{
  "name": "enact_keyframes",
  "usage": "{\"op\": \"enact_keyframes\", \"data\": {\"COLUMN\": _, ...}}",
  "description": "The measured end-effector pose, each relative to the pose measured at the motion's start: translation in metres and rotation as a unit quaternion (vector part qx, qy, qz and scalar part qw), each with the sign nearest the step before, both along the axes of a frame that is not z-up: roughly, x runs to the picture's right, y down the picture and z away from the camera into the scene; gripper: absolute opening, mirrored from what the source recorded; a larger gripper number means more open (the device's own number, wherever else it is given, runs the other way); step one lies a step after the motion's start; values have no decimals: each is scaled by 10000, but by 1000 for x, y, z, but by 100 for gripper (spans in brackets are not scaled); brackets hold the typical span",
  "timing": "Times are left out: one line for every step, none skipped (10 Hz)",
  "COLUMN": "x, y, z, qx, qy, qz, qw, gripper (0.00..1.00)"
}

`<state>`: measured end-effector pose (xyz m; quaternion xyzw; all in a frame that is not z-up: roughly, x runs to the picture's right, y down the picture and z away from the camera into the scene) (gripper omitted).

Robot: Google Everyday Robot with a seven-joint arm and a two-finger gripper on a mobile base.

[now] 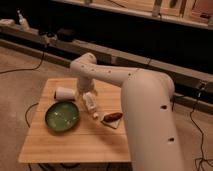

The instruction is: Stand the bottle upright

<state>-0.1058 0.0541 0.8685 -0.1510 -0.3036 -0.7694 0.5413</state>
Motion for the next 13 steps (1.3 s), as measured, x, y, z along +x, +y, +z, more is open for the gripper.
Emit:
{"op": "enact_keyframes", "data": {"x": 1, "y": 3, "z": 2, "qx": -13, "qy": -104, "qz": 78, "qw": 9999, "gripper": 71}}
{"op": "enact_keyframes", "data": {"x": 6, "y": 6, "z": 5, "qx": -13, "qy": -192, "qz": 165, "qw": 9997, "gripper": 71}}
{"op": "enact_keyframes", "data": {"x": 13, "y": 9, "z": 6, "qx": 1, "qy": -230, "qz": 202, "qw": 9995, "gripper": 71}}
{"op": "enact_keyframes", "data": {"x": 17, "y": 12, "z": 7, "qx": 8, "qy": -244, "qz": 183, "qw": 9995, "gripper": 71}}
{"op": "enact_keyframes", "data": {"x": 23, "y": 15, "z": 8, "qx": 44, "qy": -273, "qz": 127, "qw": 9995, "gripper": 71}}
{"op": "enact_keyframes", "data": {"x": 27, "y": 17, "z": 9, "qx": 79, "qy": -316, "qz": 48, "qw": 9995, "gripper": 71}}
{"op": "enact_keyframes", "data": {"x": 29, "y": 21, "z": 11, "qx": 98, "qy": -365, "qz": -16, "qw": 9993, "gripper": 71}}
{"op": "enact_keyframes", "data": {"x": 28, "y": 24, "z": 14, "qx": 106, "qy": -417, "qz": -75, "qw": 9990, "gripper": 71}}
{"op": "enact_keyframes", "data": {"x": 27, "y": 29, "z": 18, "qx": 111, "qy": -488, "qz": -146, "qw": 9986, "gripper": 71}}
{"op": "enact_keyframes", "data": {"x": 27, "y": 30, "z": 20, "qx": 117, "qy": -512, "qz": -176, "qw": 9985, "gripper": 71}}
{"op": "enact_keyframes", "data": {"x": 28, "y": 31, "z": 24, "qx": 115, "qy": -535, "qz": -224, "qw": 9983, "gripper": 71}}
{"op": "enact_keyframes", "data": {"x": 30, "y": 32, "z": 30, "qx": 120, "qy": -547, "qz": -272, "qw": 9981, "gripper": 71}}
{"op": "enact_keyframes", "data": {"x": 29, "y": 32, "z": 35, "qx": 112, "qy": -550, "qz": -314, "qw": 9979, "gripper": 71}}
